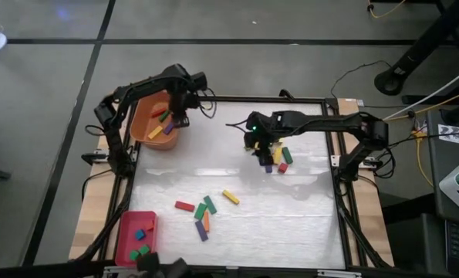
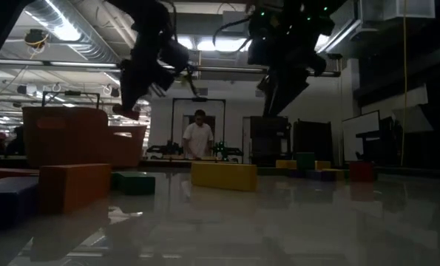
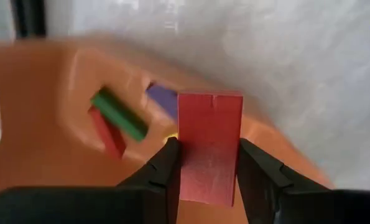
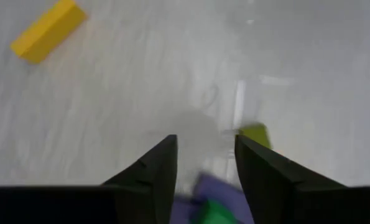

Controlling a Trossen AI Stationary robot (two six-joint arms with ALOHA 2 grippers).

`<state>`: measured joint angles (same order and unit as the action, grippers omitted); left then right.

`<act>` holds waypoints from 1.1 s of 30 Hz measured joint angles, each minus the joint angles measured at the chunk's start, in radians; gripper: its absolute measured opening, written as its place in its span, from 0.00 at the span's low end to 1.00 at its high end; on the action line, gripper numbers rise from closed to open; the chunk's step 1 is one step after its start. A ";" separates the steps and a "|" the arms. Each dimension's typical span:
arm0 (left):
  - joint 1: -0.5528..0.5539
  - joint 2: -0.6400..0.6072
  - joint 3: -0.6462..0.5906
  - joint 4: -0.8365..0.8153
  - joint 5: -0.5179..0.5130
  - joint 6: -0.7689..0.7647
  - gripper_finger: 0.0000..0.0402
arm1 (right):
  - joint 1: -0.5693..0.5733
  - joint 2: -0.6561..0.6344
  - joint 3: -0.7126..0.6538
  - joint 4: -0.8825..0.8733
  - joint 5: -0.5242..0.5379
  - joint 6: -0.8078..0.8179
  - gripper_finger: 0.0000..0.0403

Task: Sort blocks by size
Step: Put the big red block into the orange bin, then put the big yellow block into the orange bin

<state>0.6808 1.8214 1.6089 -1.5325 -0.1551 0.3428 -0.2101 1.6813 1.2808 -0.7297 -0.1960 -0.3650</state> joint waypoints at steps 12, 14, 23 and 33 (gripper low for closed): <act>0.183 0.000 0.000 -0.002 -0.059 -0.162 0.41 | 0.137 0.088 0.000 0.134 -0.014 -0.006 0.42; 0.198 0.000 0.000 -0.003 -0.059 -0.174 0.44 | 0.157 0.087 0.000 0.152 0.002 -0.006 0.42; 0.218 0.000 0.000 0.026 -0.058 -0.228 0.50 | 0.249 0.102 0.000 0.205 0.031 0.022 0.42; 0.207 -0.002 -0.001 0.088 -0.058 -0.242 0.49 | 0.362 0.179 0.002 0.300 0.093 0.241 0.42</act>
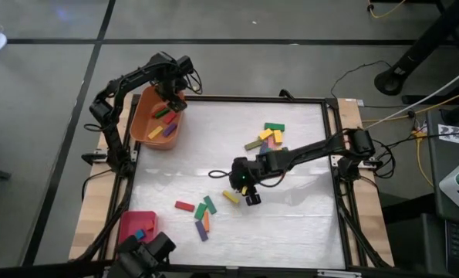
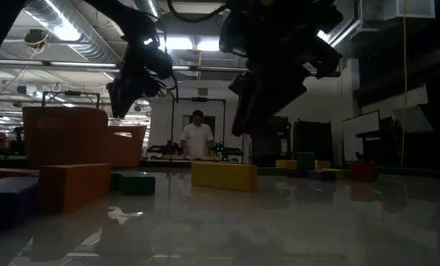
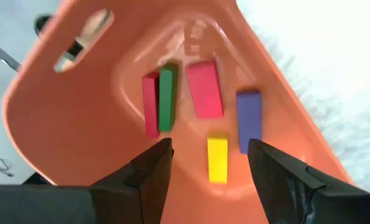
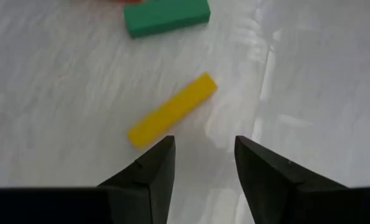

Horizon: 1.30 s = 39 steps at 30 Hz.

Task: Sort blocks by size
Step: Put the big yellow block into the orange bin

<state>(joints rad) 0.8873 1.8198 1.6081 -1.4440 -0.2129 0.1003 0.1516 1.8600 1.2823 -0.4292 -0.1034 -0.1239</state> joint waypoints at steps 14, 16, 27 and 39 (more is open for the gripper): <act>-0.004 0.000 0.000 0.024 0.000 0.003 0.48 | 0.134 0.043 -0.002 0.041 0.187 0.285 0.42; -0.004 0.000 0.000 0.025 0.000 0.003 0.48 | 0.146 0.043 -0.002 0.043 0.193 0.316 0.42; -0.004 0.000 0.000 0.024 0.001 0.000 0.48 | 0.191 0.090 -0.001 0.075 0.282 0.417 0.42; -0.005 0.000 -0.001 0.025 0.006 0.000 0.48 | 0.195 0.140 -0.001 0.093 0.315 0.435 0.42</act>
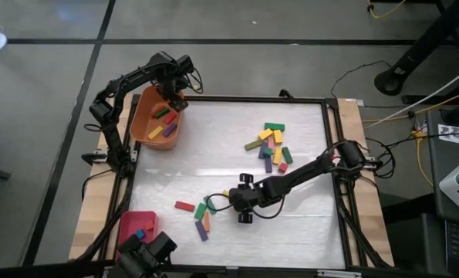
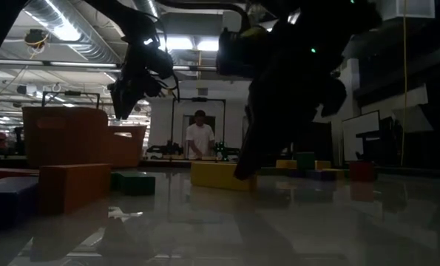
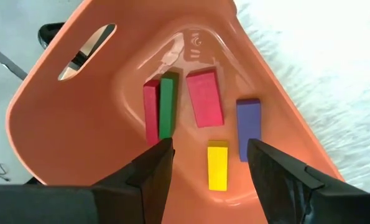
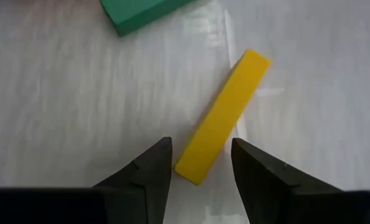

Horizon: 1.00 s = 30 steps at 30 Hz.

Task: Sort blocks by size
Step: Put the big yellow block into the orange bin

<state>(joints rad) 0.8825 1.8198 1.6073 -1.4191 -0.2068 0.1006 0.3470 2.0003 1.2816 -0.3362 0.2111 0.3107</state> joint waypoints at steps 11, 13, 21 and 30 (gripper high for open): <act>-0.020 0.000 0.000 0.097 0.178 0.092 0.48 | -0.001 0.002 0.000 -0.012 0.045 -0.028 0.14; -0.029 0.000 0.000 0.121 0.181 0.112 0.48 | -0.001 0.002 0.000 -0.012 0.065 -0.034 0.13; -0.089 -0.003 0.000 0.187 0.217 0.195 0.48 | -0.040 0.002 0.000 -0.011 0.086 -0.072 0.15; -0.181 -0.094 0.000 0.346 0.510 0.276 0.48 | -0.182 -0.025 0.000 -0.051 0.085 -0.324 0.14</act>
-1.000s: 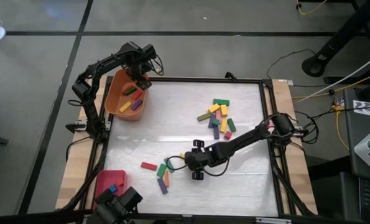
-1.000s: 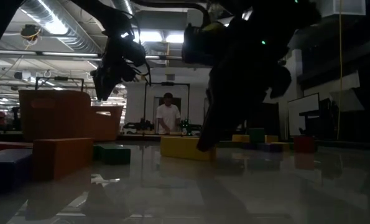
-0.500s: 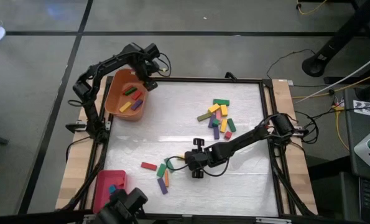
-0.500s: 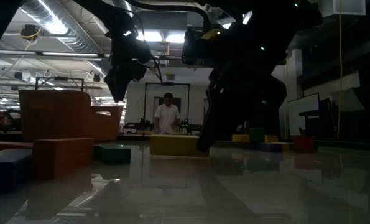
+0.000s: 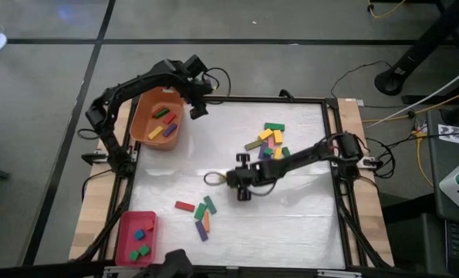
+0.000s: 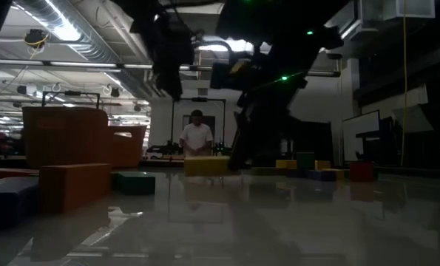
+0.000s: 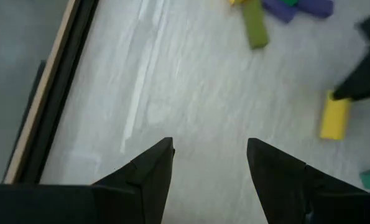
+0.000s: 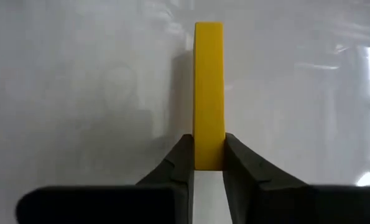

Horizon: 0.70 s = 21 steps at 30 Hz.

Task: Sort blocks by size
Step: Put the big yellow block into the orange bin

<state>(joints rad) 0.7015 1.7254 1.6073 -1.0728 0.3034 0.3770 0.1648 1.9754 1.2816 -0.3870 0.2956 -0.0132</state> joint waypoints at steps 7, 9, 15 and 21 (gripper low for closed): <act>-0.038 -0.023 0.000 0.010 0.001 0.027 0.48 | -0.145 -0.127 0.000 -0.121 0.012 -0.205 0.16; -0.043 -0.023 0.000 0.009 0.001 0.028 0.48 | -0.189 -0.171 0.000 -0.139 0.012 -0.262 0.15; -0.084 -0.022 0.000 0.019 0.001 0.027 0.48 | -0.305 -0.260 0.000 -0.129 0.010 -0.378 0.15; -0.133 -0.022 0.000 0.110 0.000 0.084 0.48 | -0.383 -0.267 0.000 -0.077 -0.056 -0.445 0.16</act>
<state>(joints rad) 0.5685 1.7039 1.6073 -0.9624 0.3038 0.4606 -0.2179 1.7081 1.2819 -0.4638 0.2400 -0.4577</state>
